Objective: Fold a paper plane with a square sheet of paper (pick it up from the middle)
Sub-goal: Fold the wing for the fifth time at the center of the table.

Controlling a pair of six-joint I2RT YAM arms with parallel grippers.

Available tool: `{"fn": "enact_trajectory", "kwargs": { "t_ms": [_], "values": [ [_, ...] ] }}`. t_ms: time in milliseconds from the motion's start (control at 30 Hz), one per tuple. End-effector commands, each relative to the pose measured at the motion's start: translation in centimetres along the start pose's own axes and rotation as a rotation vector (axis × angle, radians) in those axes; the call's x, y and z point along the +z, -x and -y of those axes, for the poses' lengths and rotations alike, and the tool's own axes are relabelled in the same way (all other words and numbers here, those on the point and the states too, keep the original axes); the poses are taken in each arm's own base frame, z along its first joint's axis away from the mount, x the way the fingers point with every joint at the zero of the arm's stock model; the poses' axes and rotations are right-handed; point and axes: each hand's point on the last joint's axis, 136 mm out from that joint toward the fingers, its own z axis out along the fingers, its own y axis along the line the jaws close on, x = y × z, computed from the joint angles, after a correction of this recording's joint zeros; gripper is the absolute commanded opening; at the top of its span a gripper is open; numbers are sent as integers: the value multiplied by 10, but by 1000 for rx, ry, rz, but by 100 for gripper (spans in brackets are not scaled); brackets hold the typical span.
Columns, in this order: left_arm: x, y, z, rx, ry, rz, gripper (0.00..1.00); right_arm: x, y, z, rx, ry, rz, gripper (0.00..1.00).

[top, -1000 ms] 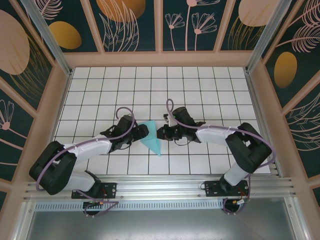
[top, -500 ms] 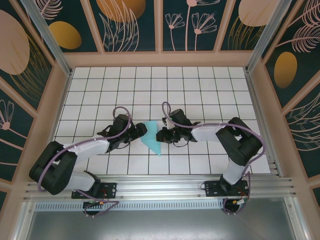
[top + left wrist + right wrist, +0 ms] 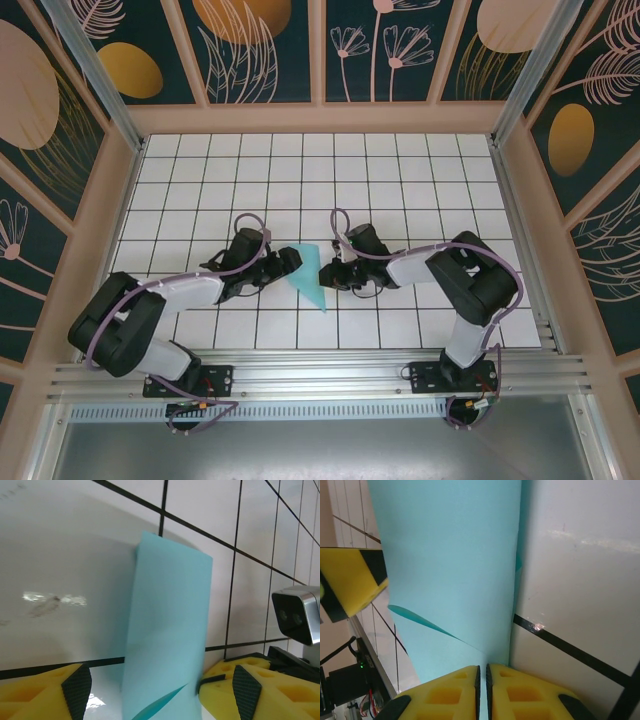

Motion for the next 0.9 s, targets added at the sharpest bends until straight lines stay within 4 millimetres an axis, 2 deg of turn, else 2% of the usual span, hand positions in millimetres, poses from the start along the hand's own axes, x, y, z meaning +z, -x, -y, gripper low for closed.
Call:
{"fn": "enact_trajectory", "kwargs": {
  "t_ms": [0, 233, 400, 633, 867],
  "values": [
    [7, -6, 8, -27, -70, -51, 76, 7, -12, 21, 42, -35, -21, 16],
    [10, -10, 25, -60, -159, -92, 67, 7, -17, 29, 55, -52, -22, 16],
    [12, -12, 27, -111, -177, -111, 47, 5, -15, 30, 46, -66, -4, 17],
    [16, -12, 16, -140, -127, -99, 19, -3, -4, 23, 15, -83, 37, 21],
    [16, -9, 15, -153, -120, -84, 2, -11, 7, 13, -29, -102, 86, 28]
  ]
}}
